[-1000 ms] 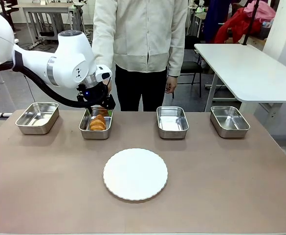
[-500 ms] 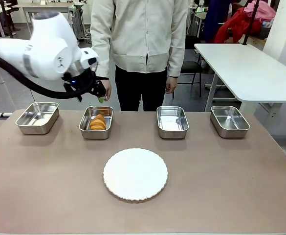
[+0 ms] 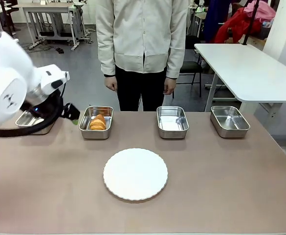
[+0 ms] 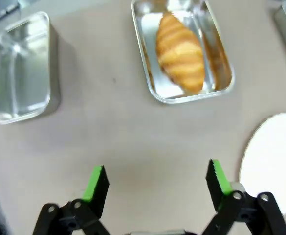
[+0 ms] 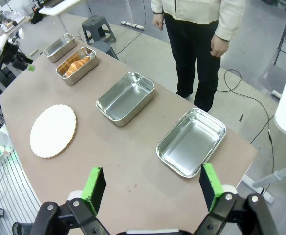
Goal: Place the bread in the container.
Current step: Place the Butter Roll into the Airtight Container indicated by the human.
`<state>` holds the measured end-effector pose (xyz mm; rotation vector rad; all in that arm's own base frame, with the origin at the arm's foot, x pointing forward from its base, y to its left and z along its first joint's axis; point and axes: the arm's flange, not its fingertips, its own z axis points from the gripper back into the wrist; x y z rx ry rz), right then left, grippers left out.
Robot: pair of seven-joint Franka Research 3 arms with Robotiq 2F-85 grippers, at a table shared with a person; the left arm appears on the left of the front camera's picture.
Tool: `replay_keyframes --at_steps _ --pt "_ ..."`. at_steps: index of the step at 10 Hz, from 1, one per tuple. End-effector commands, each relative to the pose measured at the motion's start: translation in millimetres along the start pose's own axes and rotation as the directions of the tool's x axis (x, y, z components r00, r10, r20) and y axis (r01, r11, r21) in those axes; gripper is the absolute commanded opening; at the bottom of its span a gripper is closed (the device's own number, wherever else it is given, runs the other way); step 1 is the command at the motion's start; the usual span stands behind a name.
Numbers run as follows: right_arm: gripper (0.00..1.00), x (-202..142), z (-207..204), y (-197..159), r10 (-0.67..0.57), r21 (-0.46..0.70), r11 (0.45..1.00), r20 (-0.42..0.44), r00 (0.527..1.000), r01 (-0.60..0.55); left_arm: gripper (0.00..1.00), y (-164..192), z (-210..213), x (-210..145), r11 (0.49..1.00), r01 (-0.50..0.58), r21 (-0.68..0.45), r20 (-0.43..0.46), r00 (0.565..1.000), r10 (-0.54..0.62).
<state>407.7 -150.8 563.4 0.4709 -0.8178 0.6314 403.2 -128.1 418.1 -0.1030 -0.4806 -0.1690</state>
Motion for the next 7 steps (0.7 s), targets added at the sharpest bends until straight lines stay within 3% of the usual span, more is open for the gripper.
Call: replay_keyframes --at_steps 1,3,4,7 --pt "1.00 0.7 -0.3 -0.4 0.013 0.007 1.000 0.029 0.999 -0.014 1.00 7.9 12.6 -32.5 0.996 0.042 -0.077 0.013 0.999 -0.041" --pt "1.00 0.7 -0.3 -0.4 0.013 0.007 1.000 0.029 0.999 -0.014 1.00 9.0 7.5 -38.4 0.997 0.041 -0.070 0.003 0.999 -0.041" --pt "1.00 0.7 -0.3 -0.4 0.013 0.007 1.000 0.029 0.999 -0.014 1.00 -6.5 9.4 -2.4 0.999 0.013 -0.033 0.013 1.000 -0.012" --pt "1.00 0.7 -0.3 -0.4 0.013 0.007 1.000 0.029 0.999 -0.014 1.00 -6.5 9.4 -2.4 0.999 0.013 -0.033 0.013 1.000 -0.012"
